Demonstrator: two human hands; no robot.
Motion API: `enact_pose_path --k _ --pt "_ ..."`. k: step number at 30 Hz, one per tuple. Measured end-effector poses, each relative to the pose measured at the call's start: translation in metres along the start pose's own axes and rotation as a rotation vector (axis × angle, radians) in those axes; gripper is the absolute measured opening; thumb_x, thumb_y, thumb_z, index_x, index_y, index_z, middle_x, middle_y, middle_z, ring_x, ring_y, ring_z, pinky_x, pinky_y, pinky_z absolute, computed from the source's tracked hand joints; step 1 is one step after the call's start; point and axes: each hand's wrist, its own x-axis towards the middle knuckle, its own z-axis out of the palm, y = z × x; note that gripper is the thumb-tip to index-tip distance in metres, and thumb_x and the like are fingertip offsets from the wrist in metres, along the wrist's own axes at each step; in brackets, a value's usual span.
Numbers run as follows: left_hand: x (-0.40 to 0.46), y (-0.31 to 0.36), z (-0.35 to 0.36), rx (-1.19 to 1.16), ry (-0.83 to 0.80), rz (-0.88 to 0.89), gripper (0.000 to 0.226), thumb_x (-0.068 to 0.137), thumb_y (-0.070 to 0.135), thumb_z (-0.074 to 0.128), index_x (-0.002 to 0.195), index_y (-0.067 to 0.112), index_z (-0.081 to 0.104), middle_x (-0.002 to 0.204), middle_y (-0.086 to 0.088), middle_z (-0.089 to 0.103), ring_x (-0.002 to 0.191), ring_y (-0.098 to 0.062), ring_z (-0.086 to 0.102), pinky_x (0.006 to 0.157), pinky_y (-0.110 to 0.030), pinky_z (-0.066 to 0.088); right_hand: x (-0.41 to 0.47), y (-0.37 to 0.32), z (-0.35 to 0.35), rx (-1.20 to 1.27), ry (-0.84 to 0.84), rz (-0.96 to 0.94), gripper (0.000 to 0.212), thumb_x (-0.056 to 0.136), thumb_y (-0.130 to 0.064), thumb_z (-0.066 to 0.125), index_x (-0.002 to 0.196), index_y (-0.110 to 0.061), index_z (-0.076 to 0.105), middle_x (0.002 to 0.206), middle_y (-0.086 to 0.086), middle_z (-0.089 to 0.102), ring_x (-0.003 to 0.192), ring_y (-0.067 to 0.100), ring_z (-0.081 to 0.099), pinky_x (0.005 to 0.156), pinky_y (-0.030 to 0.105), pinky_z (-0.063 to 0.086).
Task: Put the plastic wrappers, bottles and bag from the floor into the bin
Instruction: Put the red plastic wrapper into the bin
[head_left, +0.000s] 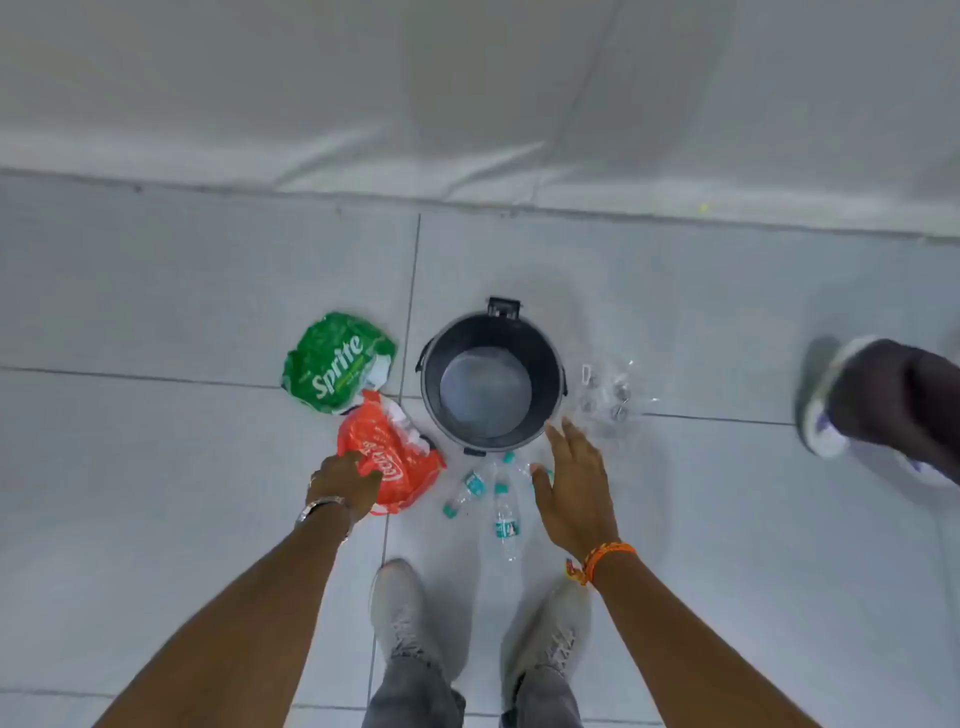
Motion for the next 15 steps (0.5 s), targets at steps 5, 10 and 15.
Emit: enact_pose_path --k 5,10,15 --pt "0.060 -0.040 0.052 -0.262 -0.017 -0.155 0.037 0.093 0.026 0.063 0.129 0.021 0.066 0.136 -0.017 0.061 0.124 -0.040 0.055 0.107 -0.046 0.043 0.056 0.034 0.070 -0.133 0.037 -0.038 0.063 0.102 -0.038 0.050 0.158 -0.022 0.025 0.169 0.006 0.009 0.157 0.029 0.009 0.125 0.042 0.010" --pt "0.102 -0.062 0.091 -0.386 -0.077 -0.228 0.035 0.088 0.028 0.069 0.123 0.025 0.071 0.140 -0.010 0.061 0.126 -0.035 0.055 0.112 -0.046 0.040 0.086 0.061 0.116 -0.259 0.094 -0.077 0.063 0.099 -0.039 0.055 0.155 -0.021 0.031 0.169 0.009 0.003 0.156 0.034 0.005 0.125 0.050 0.010" --pt "0.125 -0.066 0.130 -0.558 -0.122 -0.383 0.049 0.093 0.022 0.069 0.137 0.006 0.057 0.147 -0.015 0.051 0.133 -0.041 0.048 0.113 -0.050 0.037 0.099 0.066 0.139 -0.234 0.146 -0.090 0.066 0.097 -0.041 0.059 0.155 -0.024 0.031 0.170 0.007 -0.003 0.156 0.038 0.007 0.125 0.054 0.012"
